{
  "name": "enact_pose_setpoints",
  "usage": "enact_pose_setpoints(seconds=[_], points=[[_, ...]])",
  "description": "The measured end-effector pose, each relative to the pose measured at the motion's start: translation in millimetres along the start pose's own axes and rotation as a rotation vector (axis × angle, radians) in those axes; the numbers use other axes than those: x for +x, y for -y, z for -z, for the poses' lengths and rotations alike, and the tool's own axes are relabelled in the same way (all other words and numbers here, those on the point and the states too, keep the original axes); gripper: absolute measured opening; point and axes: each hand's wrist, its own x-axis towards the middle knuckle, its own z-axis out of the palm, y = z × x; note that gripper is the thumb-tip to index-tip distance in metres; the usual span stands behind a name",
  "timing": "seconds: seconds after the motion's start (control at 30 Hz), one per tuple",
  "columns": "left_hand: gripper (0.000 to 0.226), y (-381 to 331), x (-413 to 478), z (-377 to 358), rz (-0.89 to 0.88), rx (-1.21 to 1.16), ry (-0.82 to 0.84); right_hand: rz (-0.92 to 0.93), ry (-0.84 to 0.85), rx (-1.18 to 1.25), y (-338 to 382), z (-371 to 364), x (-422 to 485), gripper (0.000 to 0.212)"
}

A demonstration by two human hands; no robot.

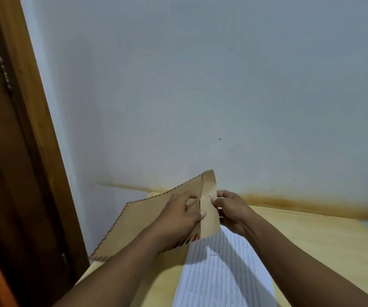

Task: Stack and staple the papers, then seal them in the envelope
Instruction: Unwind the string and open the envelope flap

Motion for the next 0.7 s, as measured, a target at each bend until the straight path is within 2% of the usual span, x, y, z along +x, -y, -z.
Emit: enact_pose_setpoints(seconds=[0.17,0.3,0.43,0.7], points=[[0.043,20.8,-5.6,-12.2,0.017,0.105,-0.020,-0.061,-0.020,0.091,-24.0,-13.2,5.2,0.020],[0.042,34.6,-15.2,-16.4,-0.054,0.104,-0.066,-0.099,-0.027,0.210,-34.5,-19.7,6.0,0.029],[0.033,46.6,-22.6,-23.7,-0.137,0.157,-0.138,-0.121,-0.042,0.291,-42.0,-25.0,9.0,0.030],[0.030,50.1,-24.7,-24.5,-0.143,0.148,-0.228,-0.130,-0.073,0.401,-50.0,-29.5,13.4,0.029]])
